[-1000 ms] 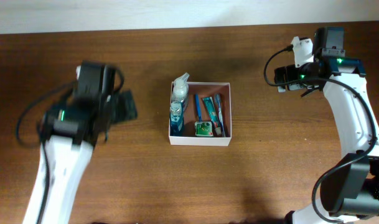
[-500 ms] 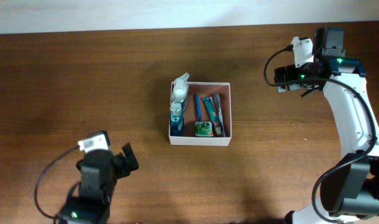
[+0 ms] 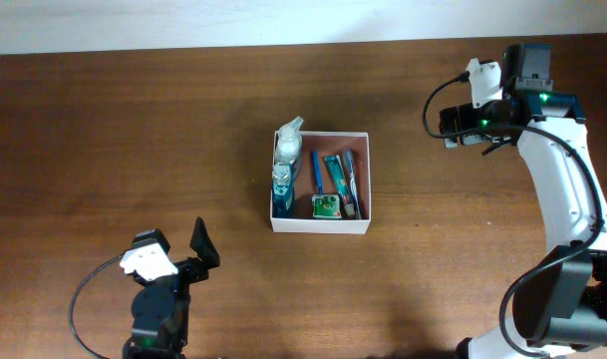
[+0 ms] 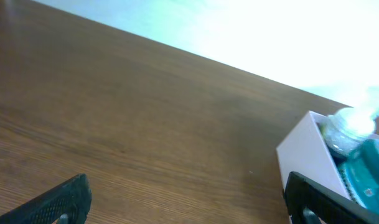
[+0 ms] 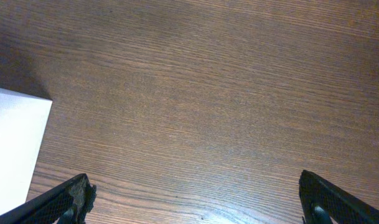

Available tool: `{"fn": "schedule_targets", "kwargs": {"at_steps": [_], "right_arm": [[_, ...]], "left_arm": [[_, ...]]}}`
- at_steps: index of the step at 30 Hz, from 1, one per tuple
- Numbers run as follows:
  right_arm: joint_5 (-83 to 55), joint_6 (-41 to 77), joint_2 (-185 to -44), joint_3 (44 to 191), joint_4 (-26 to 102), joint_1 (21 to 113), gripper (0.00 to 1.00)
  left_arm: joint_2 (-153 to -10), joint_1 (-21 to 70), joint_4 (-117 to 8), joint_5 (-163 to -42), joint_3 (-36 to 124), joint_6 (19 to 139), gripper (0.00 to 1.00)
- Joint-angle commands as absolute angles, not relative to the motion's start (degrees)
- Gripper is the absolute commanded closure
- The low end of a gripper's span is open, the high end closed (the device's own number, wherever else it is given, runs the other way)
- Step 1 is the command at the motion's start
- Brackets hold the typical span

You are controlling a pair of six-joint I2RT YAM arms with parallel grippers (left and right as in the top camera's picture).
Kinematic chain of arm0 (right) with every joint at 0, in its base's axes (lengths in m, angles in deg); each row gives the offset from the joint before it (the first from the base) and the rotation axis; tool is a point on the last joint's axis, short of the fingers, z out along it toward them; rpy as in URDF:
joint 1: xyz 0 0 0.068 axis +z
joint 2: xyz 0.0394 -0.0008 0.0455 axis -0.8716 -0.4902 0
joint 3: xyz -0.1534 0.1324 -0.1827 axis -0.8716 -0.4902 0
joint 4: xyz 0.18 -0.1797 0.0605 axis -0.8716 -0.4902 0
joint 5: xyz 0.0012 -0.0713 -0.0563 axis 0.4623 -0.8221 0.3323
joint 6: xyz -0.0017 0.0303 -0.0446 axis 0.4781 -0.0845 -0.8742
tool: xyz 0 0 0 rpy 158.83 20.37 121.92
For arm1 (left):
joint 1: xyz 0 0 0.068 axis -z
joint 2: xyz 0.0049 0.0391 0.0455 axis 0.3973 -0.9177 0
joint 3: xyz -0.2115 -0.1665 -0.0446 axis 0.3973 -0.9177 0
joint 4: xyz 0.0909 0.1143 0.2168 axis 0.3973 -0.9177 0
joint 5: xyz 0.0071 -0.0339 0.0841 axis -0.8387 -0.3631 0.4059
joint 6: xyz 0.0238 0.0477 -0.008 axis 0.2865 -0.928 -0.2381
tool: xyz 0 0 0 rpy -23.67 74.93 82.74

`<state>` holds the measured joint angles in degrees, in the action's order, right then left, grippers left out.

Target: Pack container

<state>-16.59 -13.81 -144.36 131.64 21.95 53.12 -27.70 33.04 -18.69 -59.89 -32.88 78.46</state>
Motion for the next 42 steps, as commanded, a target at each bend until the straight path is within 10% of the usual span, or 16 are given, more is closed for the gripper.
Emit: {"fn": "schedule_targets", "kwargs": {"at_steps": [1,42], "right_arm": [[-16.7,-13.2,-144.8,132.3,22.1,52.9,0.02],[-16.7,-13.2,-144.8,132.3,22.1,52.7,0.02]], "left_arm": [[-25.2,31.0,-18.4,-60.8,-33.9,72.5,0.01],[-10.0,25.5,-24.0,-62.0,-35.3,60.8,0.01]]}}
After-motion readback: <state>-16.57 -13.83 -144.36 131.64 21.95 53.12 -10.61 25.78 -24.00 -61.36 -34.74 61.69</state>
